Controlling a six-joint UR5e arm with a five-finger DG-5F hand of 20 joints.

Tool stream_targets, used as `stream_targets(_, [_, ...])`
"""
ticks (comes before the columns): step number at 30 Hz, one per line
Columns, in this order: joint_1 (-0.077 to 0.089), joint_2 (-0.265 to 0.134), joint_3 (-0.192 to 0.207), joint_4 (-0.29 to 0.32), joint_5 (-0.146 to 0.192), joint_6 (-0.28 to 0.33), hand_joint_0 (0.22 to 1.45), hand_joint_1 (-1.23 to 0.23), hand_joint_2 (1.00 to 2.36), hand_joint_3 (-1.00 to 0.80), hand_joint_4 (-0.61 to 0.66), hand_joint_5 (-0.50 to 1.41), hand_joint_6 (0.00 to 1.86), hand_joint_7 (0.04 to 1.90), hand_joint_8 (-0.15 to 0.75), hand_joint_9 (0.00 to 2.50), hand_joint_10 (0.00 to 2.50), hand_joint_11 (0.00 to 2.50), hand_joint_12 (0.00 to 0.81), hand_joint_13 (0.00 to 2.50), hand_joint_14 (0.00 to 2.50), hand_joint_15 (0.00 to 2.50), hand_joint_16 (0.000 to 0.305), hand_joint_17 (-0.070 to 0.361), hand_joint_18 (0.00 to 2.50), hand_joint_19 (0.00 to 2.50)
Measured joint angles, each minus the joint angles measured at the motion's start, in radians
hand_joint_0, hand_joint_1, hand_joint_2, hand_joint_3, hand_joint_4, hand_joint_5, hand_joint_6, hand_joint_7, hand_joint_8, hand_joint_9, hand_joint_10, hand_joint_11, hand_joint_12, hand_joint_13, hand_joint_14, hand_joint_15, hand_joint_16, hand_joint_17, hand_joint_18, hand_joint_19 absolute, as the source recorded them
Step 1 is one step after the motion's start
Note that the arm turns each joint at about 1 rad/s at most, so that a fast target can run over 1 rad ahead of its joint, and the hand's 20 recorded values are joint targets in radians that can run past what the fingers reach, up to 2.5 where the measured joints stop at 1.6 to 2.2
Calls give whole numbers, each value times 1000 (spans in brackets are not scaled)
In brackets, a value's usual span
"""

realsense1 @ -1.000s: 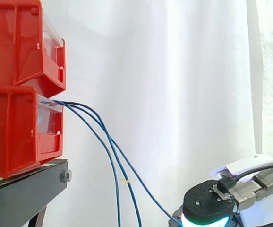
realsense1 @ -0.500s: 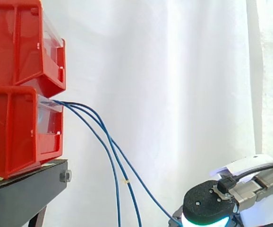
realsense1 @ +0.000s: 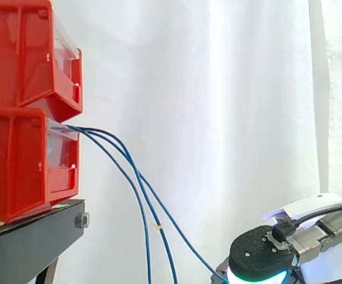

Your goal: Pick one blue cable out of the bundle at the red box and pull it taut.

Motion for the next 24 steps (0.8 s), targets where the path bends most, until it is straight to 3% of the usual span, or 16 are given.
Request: stream_targets(24, [0,0,0,0,0,0,669,-835,1015,-57,126,-116,921,1335,399,999,15,876,385,691,14,382,53,119,654,417])
